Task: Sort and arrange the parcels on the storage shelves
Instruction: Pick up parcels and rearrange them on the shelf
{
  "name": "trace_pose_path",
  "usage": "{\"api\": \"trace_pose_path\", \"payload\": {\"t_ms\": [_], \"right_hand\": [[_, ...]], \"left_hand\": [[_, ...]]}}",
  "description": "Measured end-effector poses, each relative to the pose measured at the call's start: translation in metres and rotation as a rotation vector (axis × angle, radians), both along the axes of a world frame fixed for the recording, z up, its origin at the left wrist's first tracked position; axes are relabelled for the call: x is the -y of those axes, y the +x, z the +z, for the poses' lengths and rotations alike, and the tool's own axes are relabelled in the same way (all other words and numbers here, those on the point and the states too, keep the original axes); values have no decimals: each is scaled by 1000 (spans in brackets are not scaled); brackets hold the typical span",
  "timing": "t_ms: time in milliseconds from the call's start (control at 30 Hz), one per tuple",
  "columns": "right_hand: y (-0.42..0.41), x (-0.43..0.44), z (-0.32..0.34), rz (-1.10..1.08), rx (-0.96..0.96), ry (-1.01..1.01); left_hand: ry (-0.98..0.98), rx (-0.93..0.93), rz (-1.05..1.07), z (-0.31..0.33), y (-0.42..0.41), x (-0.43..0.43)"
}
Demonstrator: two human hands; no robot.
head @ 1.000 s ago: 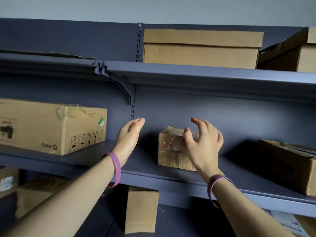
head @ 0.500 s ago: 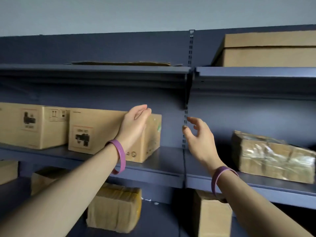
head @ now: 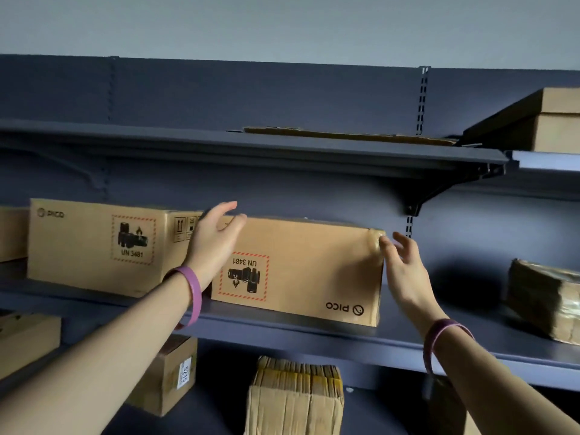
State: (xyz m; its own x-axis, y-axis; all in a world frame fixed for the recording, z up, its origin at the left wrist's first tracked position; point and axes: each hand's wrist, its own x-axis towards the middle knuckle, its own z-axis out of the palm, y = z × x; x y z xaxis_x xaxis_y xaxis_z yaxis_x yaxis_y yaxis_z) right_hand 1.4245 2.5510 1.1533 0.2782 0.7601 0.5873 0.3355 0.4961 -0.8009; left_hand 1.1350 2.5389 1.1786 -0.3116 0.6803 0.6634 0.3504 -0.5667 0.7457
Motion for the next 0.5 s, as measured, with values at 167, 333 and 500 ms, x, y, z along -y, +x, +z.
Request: {"api": "trace_pose_path", "payload": {"t_ms": [167, 333, 500], "right_hand": [[-15, -11, 6, 10, -13, -46], [-22, -16, 9, 120, -77, -77], [-26, -18, 10, 154, -181, -62]], "left_hand": [[-131, 69, -17, -11, -27, -25], [-364, 193, -121, -15, -28, -51], [-352, 260, -132, -17, -19, -59]]}}
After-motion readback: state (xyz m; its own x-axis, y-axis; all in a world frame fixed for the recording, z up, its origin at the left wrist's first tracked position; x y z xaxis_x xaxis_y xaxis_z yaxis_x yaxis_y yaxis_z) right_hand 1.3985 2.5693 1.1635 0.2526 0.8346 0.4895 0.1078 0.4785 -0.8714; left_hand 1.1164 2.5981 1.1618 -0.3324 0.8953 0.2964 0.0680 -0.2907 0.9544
